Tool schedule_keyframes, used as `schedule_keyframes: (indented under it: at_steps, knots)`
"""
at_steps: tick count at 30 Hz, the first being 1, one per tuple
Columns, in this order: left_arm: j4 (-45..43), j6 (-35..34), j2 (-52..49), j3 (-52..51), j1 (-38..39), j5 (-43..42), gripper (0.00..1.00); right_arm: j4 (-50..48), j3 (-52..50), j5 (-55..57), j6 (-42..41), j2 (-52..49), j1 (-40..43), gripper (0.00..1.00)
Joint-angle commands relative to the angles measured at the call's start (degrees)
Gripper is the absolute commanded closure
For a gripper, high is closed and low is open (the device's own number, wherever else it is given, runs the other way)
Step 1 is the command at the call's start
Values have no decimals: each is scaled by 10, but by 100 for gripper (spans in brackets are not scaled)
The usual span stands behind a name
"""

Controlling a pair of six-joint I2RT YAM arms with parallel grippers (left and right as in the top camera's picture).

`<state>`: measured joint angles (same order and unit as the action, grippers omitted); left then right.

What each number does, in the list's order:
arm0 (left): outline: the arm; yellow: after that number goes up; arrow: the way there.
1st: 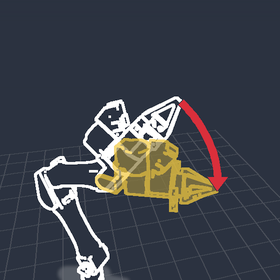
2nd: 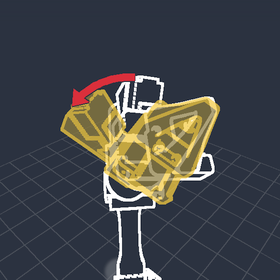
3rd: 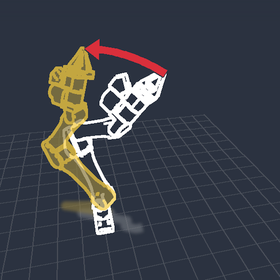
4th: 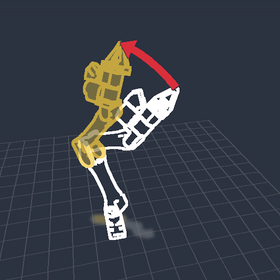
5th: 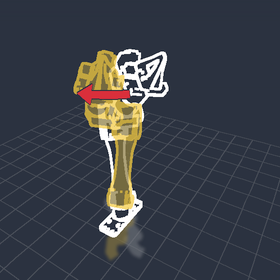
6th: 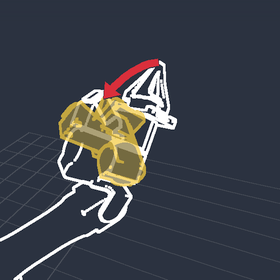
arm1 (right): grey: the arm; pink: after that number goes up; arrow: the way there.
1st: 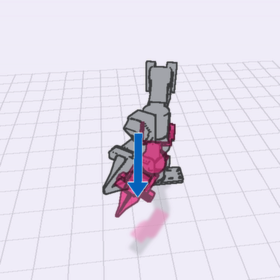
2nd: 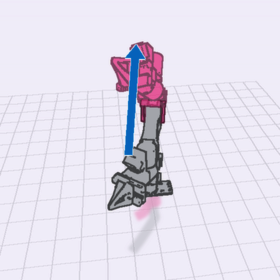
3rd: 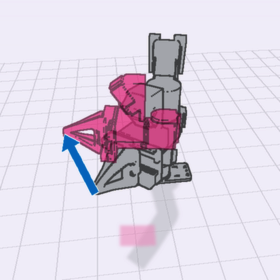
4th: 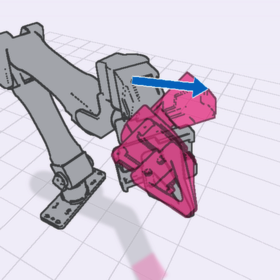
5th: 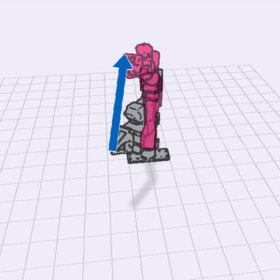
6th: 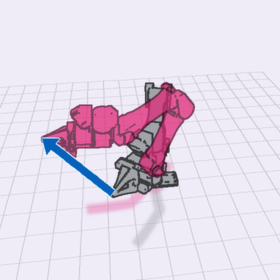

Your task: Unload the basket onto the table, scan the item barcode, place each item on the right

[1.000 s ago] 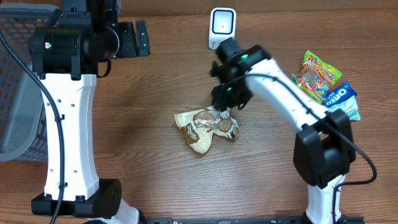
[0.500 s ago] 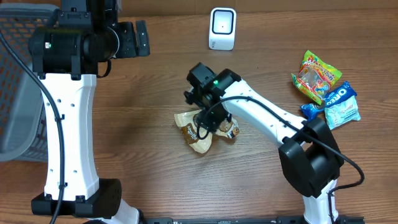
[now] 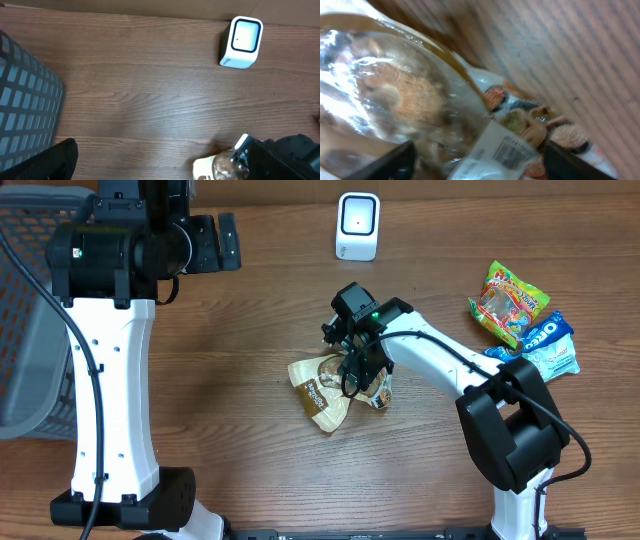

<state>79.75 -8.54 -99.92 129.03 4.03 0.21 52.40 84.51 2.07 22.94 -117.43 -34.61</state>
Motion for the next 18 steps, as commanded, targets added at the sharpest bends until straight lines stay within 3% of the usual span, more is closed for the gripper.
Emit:
schedule_keyframes:
  at_steps: [1, 5, 8, 14, 18]
  knots:
    - [-1, 10, -2, 1, 1, 0, 0, 10, -25, -21, -20, -16, -4, 30]
    - [-1, 10, -2, 1, 1, 0, 0, 28, -25, -22, -78, -16, -7, 44]
    - [-1, 10, -2, 1, 1, 0, 0, 61, -25, -23, -111, -16, -7, 47]
    - [-1, 10, -2, 1, 1, 0, 0, 90, -25, -70, -111, -16, -7, 71]
    - [-1, 10, -2, 1, 1, 0, 0, 89, -25, -97, -122, -16, -6, 73]
